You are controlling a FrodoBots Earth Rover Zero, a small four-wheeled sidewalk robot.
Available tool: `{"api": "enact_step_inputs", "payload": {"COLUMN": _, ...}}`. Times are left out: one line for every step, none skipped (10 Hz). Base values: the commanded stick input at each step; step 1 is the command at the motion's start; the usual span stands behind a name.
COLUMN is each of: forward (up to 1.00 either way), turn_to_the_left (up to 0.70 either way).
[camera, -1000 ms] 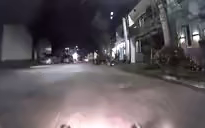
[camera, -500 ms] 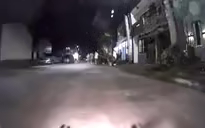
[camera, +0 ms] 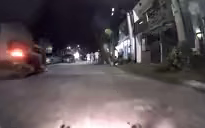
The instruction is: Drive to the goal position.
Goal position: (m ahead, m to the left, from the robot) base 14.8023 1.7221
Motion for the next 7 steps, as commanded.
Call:
{"api": "enact_step_inputs", "payload": {"forward": 1.00, "turn_to_the_left": 0.00}}
{"api": "enact_step_inputs", "payload": {"forward": 1.00, "turn_to_the_left": 0.00}}
{"api": "enact_step_inputs", "payload": {"forward": 1.00, "turn_to_the_left": 0.00}}
{"api": "enact_step_inputs", "payload": {"forward": 1.00, "turn_to_the_left": 0.00}}
{"api": "enact_step_inputs", "payload": {"forward": 1.00, "turn_to_the_left": 0.00}}
{"api": "enact_step_inputs", "payload": {"forward": 1.00, "turn_to_the_left": 0.00}}
{"api": "enact_step_inputs", "payload": {"forward": 1.00, "turn_to_the_left": 0.00}}
